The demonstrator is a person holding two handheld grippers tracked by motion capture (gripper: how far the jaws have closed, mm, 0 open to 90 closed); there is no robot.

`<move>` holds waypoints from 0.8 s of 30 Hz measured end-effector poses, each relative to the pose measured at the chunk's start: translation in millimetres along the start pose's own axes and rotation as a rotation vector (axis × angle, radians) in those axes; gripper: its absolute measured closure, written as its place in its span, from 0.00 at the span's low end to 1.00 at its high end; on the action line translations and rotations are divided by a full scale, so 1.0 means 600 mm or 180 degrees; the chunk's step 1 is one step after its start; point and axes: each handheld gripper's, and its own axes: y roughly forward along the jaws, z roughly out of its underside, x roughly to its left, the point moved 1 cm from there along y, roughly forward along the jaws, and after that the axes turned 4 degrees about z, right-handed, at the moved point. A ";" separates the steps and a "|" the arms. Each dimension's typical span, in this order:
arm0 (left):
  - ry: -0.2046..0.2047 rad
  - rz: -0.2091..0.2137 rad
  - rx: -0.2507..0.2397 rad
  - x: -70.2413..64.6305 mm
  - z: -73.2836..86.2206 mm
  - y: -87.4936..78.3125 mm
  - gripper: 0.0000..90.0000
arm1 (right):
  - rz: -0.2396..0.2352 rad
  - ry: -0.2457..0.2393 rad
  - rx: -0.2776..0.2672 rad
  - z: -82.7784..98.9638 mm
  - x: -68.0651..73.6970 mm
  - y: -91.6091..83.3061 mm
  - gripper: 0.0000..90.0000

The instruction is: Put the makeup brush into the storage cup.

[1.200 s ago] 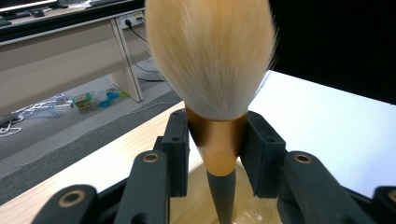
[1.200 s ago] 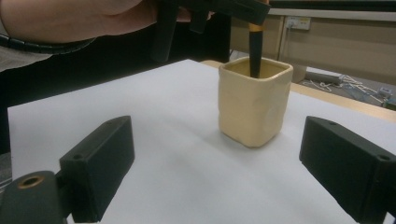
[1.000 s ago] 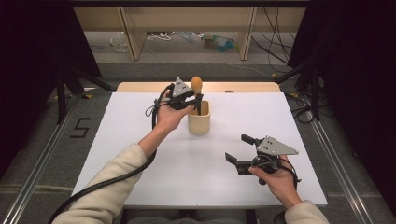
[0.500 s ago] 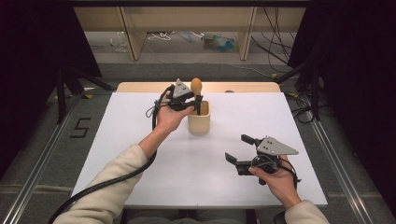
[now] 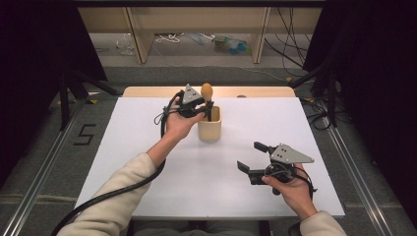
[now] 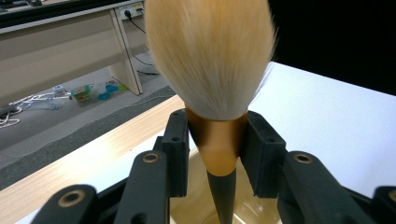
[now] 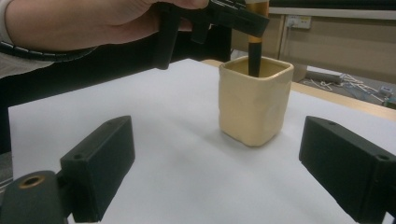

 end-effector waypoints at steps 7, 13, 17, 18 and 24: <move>-0.0006 -0.0003 0.0019 -0.001 0.005 0.002 0.72 | -0.0001 -0.0003 0.0002 0.000 0.000 0.000 0.13; -0.0006 0.0006 0.0022 -0.003 0.004 0.002 0.72 | -0.0006 0.0000 0.0006 0.000 0.000 0.000 0.13; -0.0012 0.0010 0.0022 -0.002 0.006 0.003 0.72 | 0.0001 -0.0008 0.0022 0.000 0.000 0.000 0.13; 0.0005 0.0016 0.0024 -0.002 0.006 0.003 0.72 | 0.0001 -0.0010 0.0033 0.000 0.000 -0.001 0.13; -0.0029 0.0020 0.0036 -0.003 0.009 0.005 0.72 | -0.0004 -0.0006 0.0028 0.000 0.000 0.000 0.13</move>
